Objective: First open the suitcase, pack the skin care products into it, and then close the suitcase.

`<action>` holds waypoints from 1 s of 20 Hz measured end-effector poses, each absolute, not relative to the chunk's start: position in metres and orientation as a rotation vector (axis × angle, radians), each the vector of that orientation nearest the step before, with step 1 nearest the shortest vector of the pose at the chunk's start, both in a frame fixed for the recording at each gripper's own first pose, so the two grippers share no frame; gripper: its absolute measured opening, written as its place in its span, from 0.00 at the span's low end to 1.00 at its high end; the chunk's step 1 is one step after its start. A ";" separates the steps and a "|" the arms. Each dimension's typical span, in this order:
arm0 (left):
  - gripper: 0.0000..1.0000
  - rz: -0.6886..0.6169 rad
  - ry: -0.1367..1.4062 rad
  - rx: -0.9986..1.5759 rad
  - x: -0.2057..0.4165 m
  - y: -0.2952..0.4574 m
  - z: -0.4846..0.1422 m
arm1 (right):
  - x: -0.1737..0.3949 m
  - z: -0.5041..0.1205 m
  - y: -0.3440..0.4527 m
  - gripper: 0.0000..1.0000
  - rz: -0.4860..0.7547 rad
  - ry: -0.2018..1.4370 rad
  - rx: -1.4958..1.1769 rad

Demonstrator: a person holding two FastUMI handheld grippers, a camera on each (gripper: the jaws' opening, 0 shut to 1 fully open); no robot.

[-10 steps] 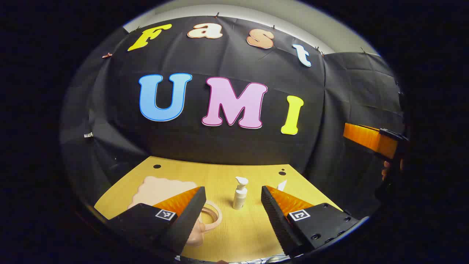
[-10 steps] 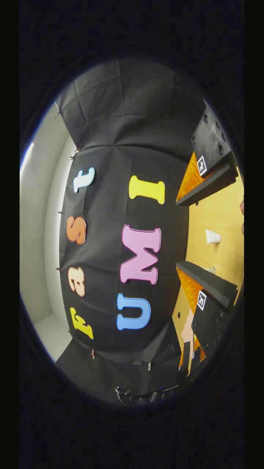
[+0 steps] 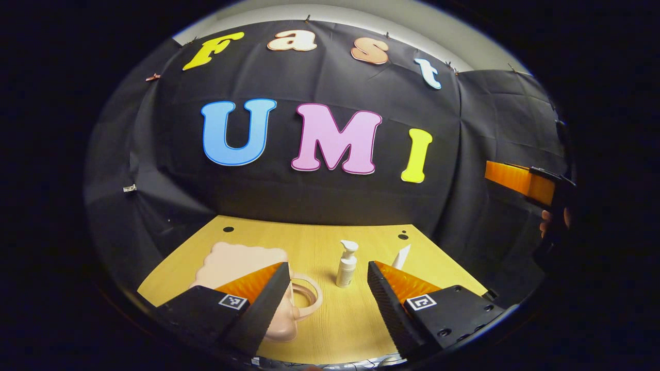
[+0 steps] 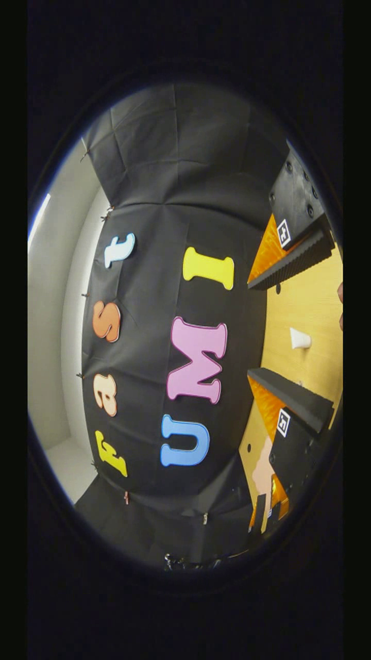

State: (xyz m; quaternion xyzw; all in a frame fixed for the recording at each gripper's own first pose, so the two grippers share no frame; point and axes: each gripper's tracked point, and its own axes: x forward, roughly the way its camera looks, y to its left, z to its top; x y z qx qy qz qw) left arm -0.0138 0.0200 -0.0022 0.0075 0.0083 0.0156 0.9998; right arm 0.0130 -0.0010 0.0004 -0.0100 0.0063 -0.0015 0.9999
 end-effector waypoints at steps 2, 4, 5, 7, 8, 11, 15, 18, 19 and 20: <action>0.96 0.039 -0.004 0.022 -0.014 0.024 0.009 | 0.017 0.002 0.004 0.96 0.008 0.002 -0.029; 0.96 0.050 -0.029 0.031 -0.014 0.026 0.023 | 0.026 0.005 0.010 0.96 0.023 -0.002 -0.027; 0.96 0.059 -0.053 0.030 -0.016 0.027 0.031 | 0.030 0.002 0.012 0.96 0.030 0.008 -0.028; 0.96 0.052 -0.066 0.018 -0.016 0.026 0.035 | 0.037 0.000 0.016 0.96 0.036 0.020 -0.025; 0.96 0.046 -0.058 0.010 -0.016 0.025 0.034 | 0.039 -0.001 0.020 0.96 0.043 0.027 -0.015; 0.96 0.056 -0.039 0.005 -0.009 0.032 0.021 | 0.047 -0.003 0.034 0.96 0.062 0.053 0.020; 0.96 0.079 0.034 0.016 0.003 0.043 -0.015 | 0.055 0.006 0.055 0.96 0.095 0.051 0.052; 0.96 0.070 0.071 -0.021 0.015 0.048 -0.035 | 0.053 0.019 0.059 0.96 0.100 0.030 0.053; 0.96 0.073 0.094 -0.021 0.022 0.049 -0.045 | 0.051 0.020 0.058 0.96 0.101 0.027 0.038; 0.96 0.078 0.121 -0.015 0.031 0.050 -0.056 | 0.049 0.019 0.053 0.96 0.092 0.027 0.014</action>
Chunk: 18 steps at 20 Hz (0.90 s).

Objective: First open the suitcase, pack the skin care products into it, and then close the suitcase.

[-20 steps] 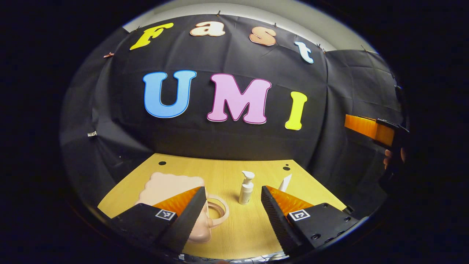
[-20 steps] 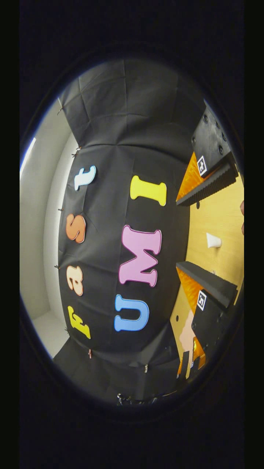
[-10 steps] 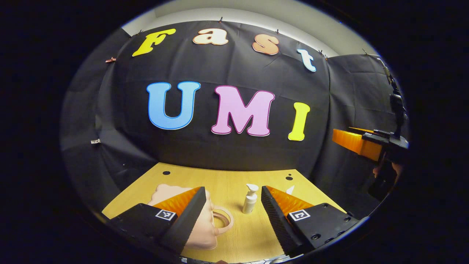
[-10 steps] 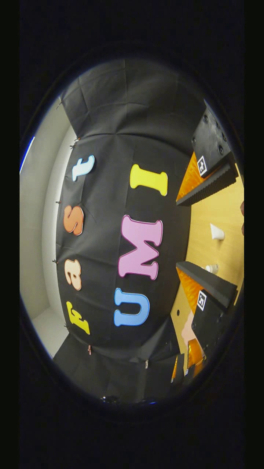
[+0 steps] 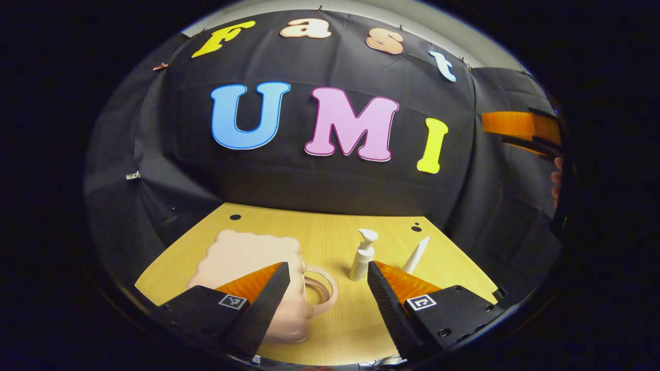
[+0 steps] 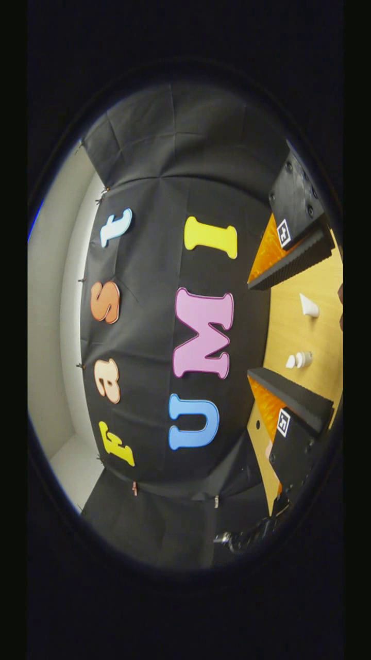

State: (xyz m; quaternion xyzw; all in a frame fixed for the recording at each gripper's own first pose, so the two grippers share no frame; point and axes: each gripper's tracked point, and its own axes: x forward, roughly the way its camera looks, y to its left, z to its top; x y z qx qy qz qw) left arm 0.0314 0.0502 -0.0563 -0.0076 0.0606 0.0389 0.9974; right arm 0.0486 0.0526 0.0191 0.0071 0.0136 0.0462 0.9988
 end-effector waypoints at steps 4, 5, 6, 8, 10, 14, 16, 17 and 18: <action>0.96 0.073 0.267 0.023 0.063 0.039 -0.103 | 0.040 0.012 0.029 0.99 0.052 0.034 -0.038; 0.96 0.068 0.293 0.036 0.072 0.035 -0.113 | 0.040 0.009 0.024 0.99 0.049 0.039 -0.049; 0.96 0.066 0.318 0.048 0.082 0.032 -0.122 | 0.041 0.004 0.020 0.96 0.049 0.050 -0.062; 0.96 0.075 0.375 0.070 0.103 0.030 -0.138 | 0.047 -0.003 0.013 0.97 0.062 0.066 -0.079; 0.96 0.107 0.419 0.072 0.123 0.034 -0.150 | 0.059 -0.008 0.005 0.96 0.075 0.077 -0.078; 0.97 0.152 0.514 0.058 0.143 0.038 -0.179 | 0.087 -0.017 -0.013 0.96 0.089 0.100 -0.040; 0.95 0.157 0.537 0.097 0.152 0.035 -0.188 | 0.102 -0.020 -0.020 0.96 0.106 0.108 -0.033; 0.95 0.174 0.540 0.129 0.157 0.036 -0.190 | 0.109 -0.023 -0.024 0.96 0.112 0.112 -0.036; 0.96 0.189 0.549 0.157 0.162 0.038 -0.193 | 0.114 -0.025 -0.028 0.96 0.119 0.114 -0.040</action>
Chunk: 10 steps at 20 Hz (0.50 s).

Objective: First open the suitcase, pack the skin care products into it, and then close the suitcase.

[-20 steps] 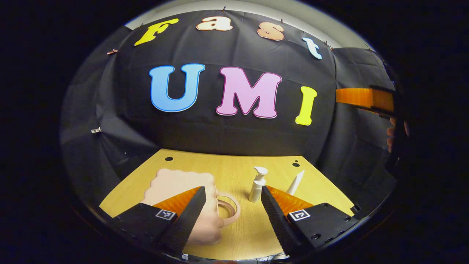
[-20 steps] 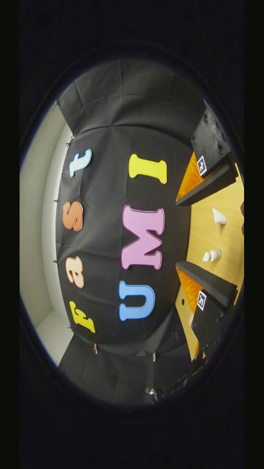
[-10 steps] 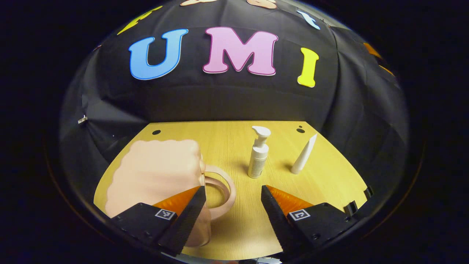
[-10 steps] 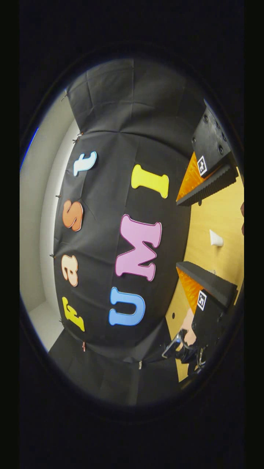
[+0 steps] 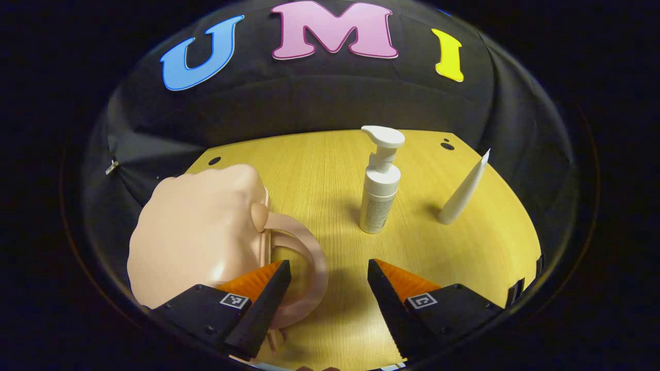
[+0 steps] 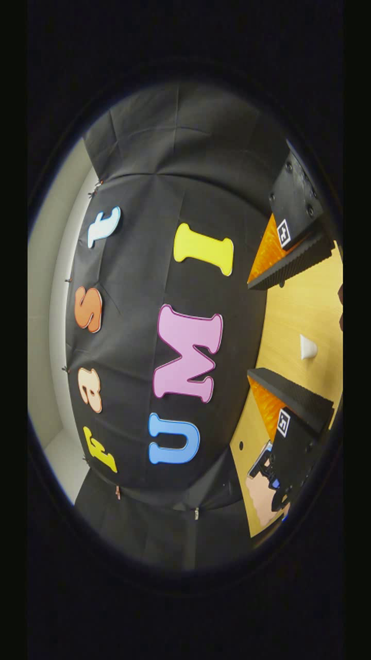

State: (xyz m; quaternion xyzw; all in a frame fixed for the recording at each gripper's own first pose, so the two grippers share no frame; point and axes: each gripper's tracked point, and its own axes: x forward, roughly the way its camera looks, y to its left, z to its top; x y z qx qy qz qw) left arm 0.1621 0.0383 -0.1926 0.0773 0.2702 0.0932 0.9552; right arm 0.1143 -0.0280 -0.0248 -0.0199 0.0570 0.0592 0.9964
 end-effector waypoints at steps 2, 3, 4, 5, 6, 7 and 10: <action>0.98 0.218 0.587 0.164 0.166 0.039 -0.200 | 0.125 -0.031 -0.032 0.96 0.133 0.126 -0.036; 0.98 0.231 0.608 0.134 0.168 0.037 -0.204 | 0.130 -0.035 -0.033 0.96 0.141 0.134 -0.030; 0.98 0.251 0.632 0.103 0.169 0.036 -0.207 | 0.134 -0.038 -0.034 0.96 0.148 0.141 -0.024; 0.98 0.279 0.651 0.090 0.170 0.037 -0.209 | 0.137 -0.041 -0.034 0.96 0.158 0.147 -0.017; 0.98 0.298 0.659 0.094 0.170 0.039 -0.210 | 0.141 -0.043 -0.032 0.97 0.172 0.152 -0.011; 0.98 0.310 0.665 0.111 0.172 0.041 -0.210 | 0.143 -0.044 -0.029 0.97 0.188 0.153 -0.009; 0.88 0.370 0.689 0.140 0.175 0.053 -0.214 | 0.151 -0.048 -0.027 0.97 0.229 0.146 -0.019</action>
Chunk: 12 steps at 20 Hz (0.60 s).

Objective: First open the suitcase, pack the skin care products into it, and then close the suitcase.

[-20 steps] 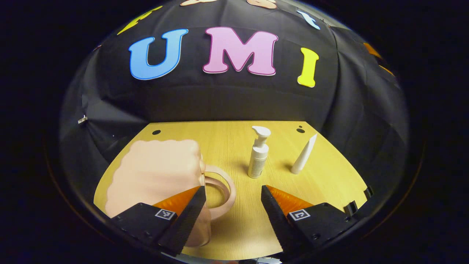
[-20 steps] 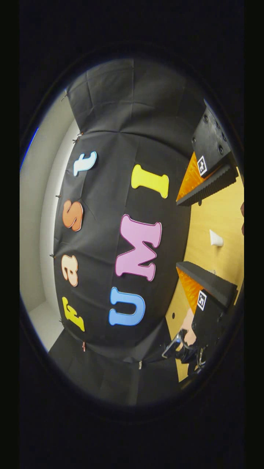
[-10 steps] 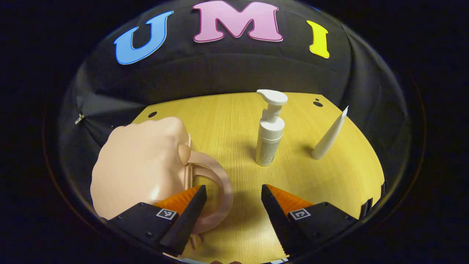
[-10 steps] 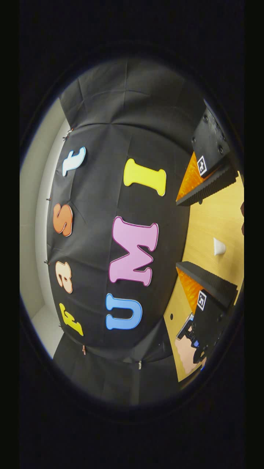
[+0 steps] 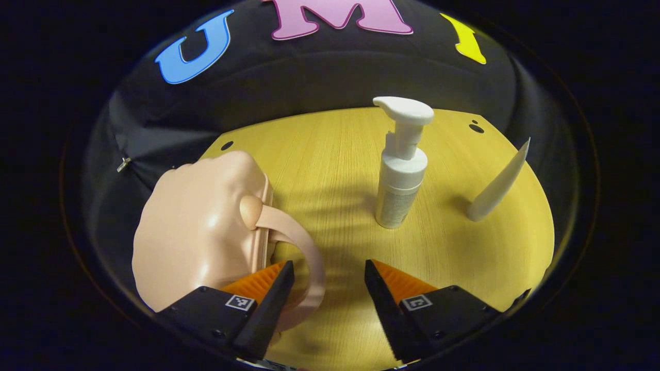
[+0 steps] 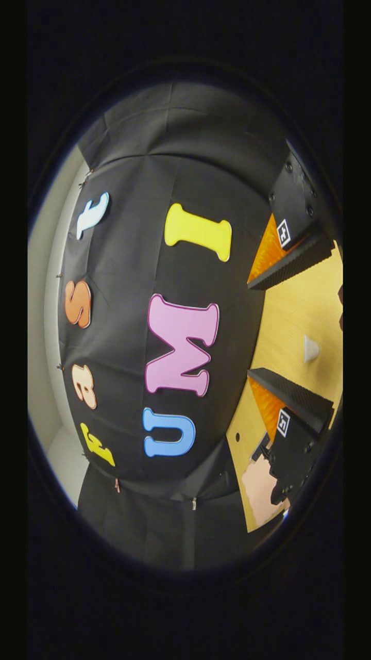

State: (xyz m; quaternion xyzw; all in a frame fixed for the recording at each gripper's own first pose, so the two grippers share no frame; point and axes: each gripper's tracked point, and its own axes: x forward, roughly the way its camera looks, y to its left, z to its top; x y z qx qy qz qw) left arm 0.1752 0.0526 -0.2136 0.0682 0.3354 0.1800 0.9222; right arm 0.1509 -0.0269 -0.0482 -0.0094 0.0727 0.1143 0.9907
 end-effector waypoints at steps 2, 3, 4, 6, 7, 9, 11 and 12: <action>0.22 0.360 0.683 0.107 0.172 0.050 -0.210 | 0.154 -0.050 -0.026 0.97 0.257 0.142 -0.006; 0.18 0.342 0.678 0.113 0.175 0.051 -0.210 | 0.155 -0.051 -0.027 0.97 0.269 0.141 0.002; 0.16 0.331 0.652 0.117 0.174 0.049 -0.198 | 0.157 -0.053 -0.029 0.97 0.278 0.142 0.009; 0.13 0.364 0.596 0.120 0.167 0.051 -0.165 | 0.160 -0.060 -0.035 0.97 0.281 0.150 0.022; 0.13 0.365 0.579 0.113 0.162 0.054 -0.146 | 0.161 -0.066 -0.038 0.97 0.275 0.168 0.031; 0.12 0.349 0.533 0.056 0.142 0.061 -0.103 | 0.159 -0.068 -0.045 0.96 0.257 0.174 0.047; 0.11 0.355 0.468 0.048 0.117 0.079 -0.055 | 0.156 -0.066 -0.048 0.97 0.242 0.159 0.047; 0.11 0.375 0.434 0.067 0.102 0.095 -0.027 | 0.156 -0.067 -0.048 0.96 0.236 0.157 0.036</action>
